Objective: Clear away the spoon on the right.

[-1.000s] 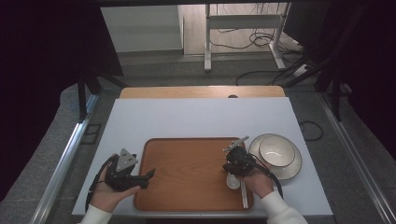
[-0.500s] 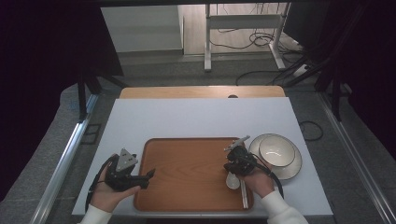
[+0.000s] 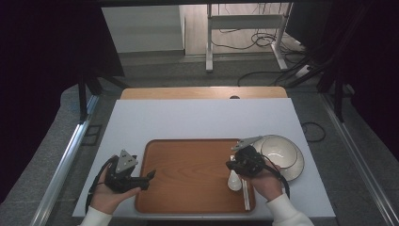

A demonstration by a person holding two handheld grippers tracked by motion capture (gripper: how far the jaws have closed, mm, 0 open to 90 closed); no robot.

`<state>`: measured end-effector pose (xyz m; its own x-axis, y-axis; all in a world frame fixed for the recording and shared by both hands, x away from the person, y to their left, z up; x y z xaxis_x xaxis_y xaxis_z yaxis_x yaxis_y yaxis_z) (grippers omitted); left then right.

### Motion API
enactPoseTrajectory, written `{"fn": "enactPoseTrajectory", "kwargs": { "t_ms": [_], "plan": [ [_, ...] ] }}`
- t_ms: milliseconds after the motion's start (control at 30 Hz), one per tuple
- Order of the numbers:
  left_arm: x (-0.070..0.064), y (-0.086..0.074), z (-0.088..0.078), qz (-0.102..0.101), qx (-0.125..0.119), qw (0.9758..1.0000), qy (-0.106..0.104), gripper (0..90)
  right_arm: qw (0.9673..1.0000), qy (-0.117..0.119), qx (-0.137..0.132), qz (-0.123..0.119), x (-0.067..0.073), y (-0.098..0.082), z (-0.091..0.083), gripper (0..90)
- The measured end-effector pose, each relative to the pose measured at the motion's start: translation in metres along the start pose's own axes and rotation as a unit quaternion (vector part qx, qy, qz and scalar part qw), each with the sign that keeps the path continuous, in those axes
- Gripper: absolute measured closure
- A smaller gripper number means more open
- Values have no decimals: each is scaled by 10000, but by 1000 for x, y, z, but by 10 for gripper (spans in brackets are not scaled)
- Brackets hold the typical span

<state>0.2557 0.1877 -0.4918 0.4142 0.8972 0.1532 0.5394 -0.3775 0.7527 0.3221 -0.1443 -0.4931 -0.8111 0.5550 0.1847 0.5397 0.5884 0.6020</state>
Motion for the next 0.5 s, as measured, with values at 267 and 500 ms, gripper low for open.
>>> {"fn": "enactPoseTrajectory", "kwargs": {
  "t_ms": [267, 500],
  "plan": [
    [4, 1, -4, -85, -130, 9999, 8, 179, 9987, -13, -377, 336, -10, -7, -25, 891],
    [4, 2, -8, -162, -233, 9996, -73, 178, 9953, -129, -692, 660, -23, -19, -48, 891]
  ]
}}
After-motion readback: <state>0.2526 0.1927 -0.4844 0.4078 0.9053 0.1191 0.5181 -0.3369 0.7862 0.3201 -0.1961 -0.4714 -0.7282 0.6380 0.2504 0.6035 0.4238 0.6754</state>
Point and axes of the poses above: each handheld gripper's, and its own axes: z roughly forward along the jaws, y roughly out of its top, x roughly to its left, the point moved 5 cm from there along z, roughly forward along the jaws, and after that the axes turned 8 degrees about y, right-handed, at the moved point
